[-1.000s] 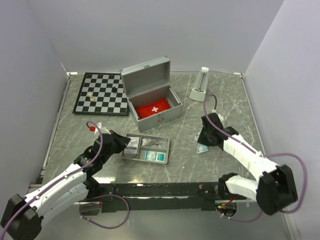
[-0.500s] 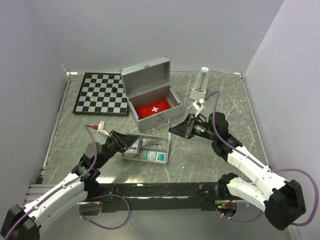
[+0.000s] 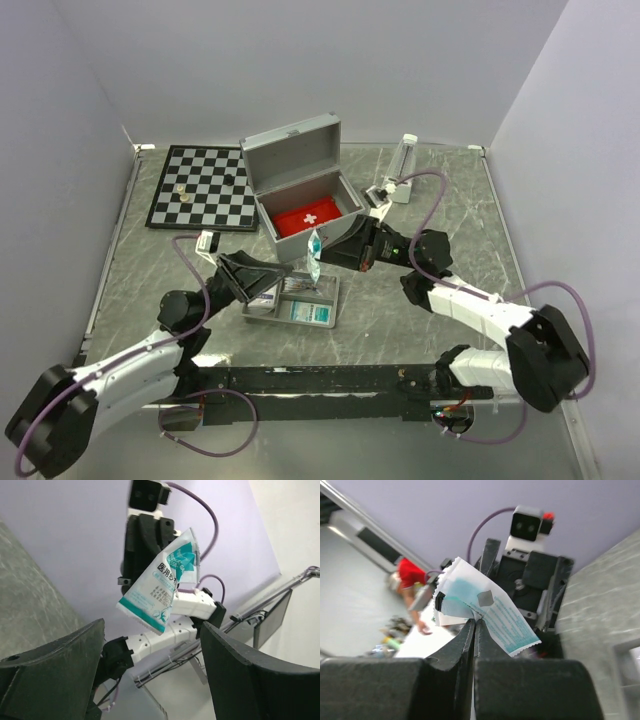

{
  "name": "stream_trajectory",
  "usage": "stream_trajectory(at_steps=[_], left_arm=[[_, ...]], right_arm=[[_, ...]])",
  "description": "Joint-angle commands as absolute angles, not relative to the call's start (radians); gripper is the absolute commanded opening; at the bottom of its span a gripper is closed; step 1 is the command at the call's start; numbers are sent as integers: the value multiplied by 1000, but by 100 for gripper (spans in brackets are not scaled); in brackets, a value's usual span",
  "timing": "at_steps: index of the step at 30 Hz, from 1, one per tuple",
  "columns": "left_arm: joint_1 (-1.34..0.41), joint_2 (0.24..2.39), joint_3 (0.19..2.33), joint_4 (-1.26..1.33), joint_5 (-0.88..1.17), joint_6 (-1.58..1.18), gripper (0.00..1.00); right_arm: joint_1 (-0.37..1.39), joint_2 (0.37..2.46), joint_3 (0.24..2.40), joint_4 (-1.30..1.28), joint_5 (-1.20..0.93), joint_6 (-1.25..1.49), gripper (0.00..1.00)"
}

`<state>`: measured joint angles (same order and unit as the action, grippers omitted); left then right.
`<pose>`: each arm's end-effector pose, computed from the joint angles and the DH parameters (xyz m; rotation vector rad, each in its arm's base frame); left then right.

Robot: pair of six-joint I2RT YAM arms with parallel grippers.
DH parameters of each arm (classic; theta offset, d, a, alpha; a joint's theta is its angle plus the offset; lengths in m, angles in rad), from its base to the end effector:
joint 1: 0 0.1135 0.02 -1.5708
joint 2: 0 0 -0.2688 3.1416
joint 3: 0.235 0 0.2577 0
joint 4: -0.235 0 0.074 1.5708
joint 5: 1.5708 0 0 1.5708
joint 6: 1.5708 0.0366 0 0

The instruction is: Organize the medicine kit

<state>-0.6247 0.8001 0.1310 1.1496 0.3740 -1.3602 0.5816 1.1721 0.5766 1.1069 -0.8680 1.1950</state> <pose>0.1239 -0.1058 0.2479 -0.0890 1.3609 -1.9324 0.1868 0.1562 0.3181 -0.5431 1.4303 1.9406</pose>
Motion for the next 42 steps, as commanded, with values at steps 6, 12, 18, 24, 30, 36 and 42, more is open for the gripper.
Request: stream_trajectory(at_steps=[6,12,18,24,30,36,42], left_arm=[[-620,926,199,1543,463,-1425,80],[-635,1012,233,1588,526,-1456,80],[-649,1072,251,1670,538,-1468,78],[-676,1112,275,1741,557,-1486,70],[-680,1118,232,1861,529,-1531,73],[-687,1060,216,1852,517,-1511,75],[-696,1009,250,1809,517,-1485,75]], right_arm=[[626,1244,627,1556,-930,1410,0],[649,1204,643,1459,-937,1330,0],[676,1204,649,1448,-934,1319,0],[680,1201,635,1451,-933,1318,0],[680,1187,621,1444,-930,1307,0],[680,1183,612,1445,-927,1310,0],[680,1192,615,1462,-923,1324,0]])
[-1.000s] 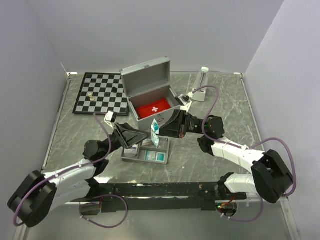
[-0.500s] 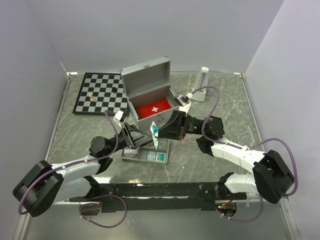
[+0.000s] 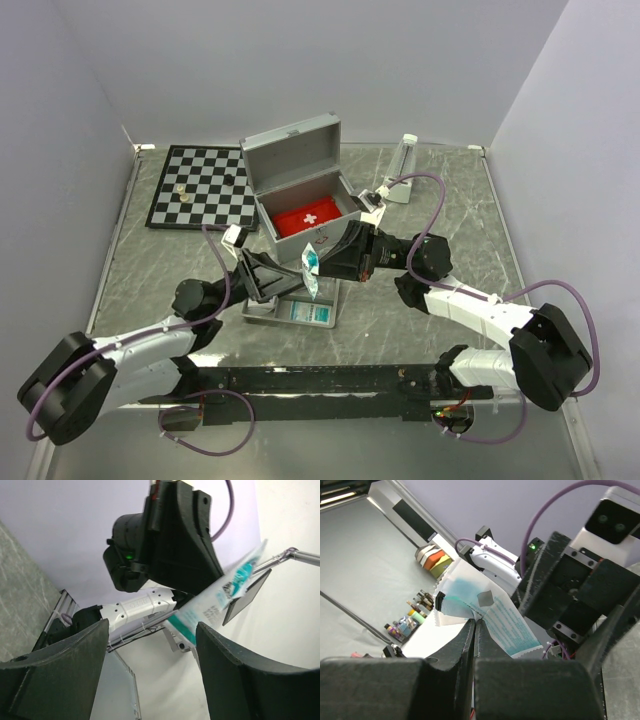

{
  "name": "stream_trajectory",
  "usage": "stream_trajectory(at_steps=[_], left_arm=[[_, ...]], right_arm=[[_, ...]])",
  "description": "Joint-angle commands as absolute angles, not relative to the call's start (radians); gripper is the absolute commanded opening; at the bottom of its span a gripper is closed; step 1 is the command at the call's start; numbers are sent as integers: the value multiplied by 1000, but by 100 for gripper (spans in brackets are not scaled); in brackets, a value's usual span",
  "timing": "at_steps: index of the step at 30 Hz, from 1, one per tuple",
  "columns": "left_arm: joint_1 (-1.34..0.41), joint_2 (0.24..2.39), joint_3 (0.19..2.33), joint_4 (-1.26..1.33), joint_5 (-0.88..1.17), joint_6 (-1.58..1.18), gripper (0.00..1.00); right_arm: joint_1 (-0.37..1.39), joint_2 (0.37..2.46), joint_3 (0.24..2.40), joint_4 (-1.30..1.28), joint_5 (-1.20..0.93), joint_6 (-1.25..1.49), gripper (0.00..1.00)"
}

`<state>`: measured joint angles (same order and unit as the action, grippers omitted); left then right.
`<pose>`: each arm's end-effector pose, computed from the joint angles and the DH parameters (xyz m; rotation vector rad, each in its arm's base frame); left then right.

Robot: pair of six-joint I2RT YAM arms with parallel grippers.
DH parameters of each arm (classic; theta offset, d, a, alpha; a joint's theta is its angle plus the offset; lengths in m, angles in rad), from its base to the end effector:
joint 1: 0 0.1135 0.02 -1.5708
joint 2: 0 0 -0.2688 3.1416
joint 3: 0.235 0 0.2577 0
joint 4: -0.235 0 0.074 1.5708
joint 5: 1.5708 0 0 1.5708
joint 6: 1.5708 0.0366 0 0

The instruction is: Organize the medicine kit

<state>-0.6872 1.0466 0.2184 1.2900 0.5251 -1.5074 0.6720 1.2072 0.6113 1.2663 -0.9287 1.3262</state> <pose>0.1381 -0.1371 0.2492 -0.0010 1.5070 -2.1560 0.1701 0.1728 0.3333 -0.6915 1.3409 2.1068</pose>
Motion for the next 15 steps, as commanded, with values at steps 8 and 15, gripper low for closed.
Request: stream_trajectory(at_steps=[8,15], left_arm=[[-729,995,317,1740,541,-1443,75],[-753,1063,350,1801,568,-1470,58]], right_arm=[[681,1206,618,1489,-920,1344,0],[683,1200,615,1485,-919,1341,0]])
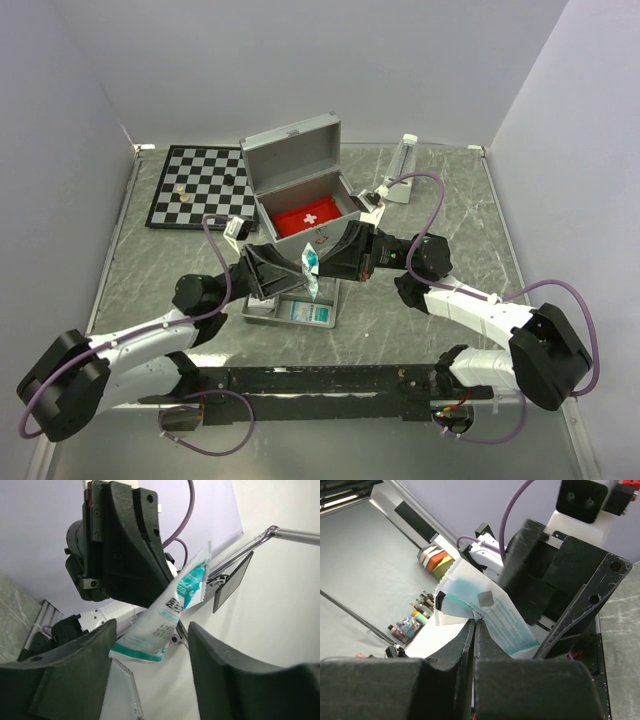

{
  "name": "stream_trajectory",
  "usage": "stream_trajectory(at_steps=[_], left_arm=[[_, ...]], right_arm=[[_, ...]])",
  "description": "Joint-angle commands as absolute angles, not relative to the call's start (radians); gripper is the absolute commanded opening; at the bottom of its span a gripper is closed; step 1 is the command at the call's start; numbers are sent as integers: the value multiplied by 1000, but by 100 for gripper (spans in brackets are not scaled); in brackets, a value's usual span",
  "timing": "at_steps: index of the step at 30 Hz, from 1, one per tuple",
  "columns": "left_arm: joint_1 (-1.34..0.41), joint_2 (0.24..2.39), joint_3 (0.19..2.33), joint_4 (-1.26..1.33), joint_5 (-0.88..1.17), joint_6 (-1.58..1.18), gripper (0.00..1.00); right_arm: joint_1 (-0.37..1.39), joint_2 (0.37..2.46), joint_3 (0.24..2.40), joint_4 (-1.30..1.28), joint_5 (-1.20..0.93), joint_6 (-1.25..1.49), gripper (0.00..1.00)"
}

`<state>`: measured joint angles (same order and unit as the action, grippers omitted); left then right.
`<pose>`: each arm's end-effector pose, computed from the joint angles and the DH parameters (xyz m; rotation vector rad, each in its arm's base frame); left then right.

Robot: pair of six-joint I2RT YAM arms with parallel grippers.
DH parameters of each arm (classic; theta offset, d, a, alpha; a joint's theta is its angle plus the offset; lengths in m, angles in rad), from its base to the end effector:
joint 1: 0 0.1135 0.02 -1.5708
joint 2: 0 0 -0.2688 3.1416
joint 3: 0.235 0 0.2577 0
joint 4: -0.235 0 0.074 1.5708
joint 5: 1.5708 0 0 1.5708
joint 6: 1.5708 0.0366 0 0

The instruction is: Organize the medicine kit

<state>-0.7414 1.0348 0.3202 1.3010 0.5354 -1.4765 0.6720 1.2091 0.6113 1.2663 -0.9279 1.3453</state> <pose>0.1343 -0.1483 0.2841 0.1452 1.3741 -2.2041 0.1704 0.1730 0.3329 -0.6794 1.3545 2.1220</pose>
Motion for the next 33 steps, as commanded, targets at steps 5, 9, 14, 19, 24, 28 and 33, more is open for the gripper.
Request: stream_trajectory(at_steps=[5,9,14,19,24,28,33], left_arm=[[-753,1065,325,1809,563,-1471,40],[-753,1037,307,1775,557,-1451,28],[-753,991,298,1709,569,-1416,5],[-750,925,288,1580,572,-1361,2],[-729,829,269,1352,595,-1290,1],[-677,759,354,841,627,-1108,1],[-676,874,638,2,500,-709,1]], right_arm=[[683,1190,614,1470,-920,1332,0],[683,1183,612,1459,-925,1324,0],[683,1161,620,1384,-951,1295,11],[675,1062,621,1118,-959,1137,54],[631,882,731,327,-830,702,69],[629,827,874,-186,-479,399,70],[629,810,856,-383,-276,325,68]])
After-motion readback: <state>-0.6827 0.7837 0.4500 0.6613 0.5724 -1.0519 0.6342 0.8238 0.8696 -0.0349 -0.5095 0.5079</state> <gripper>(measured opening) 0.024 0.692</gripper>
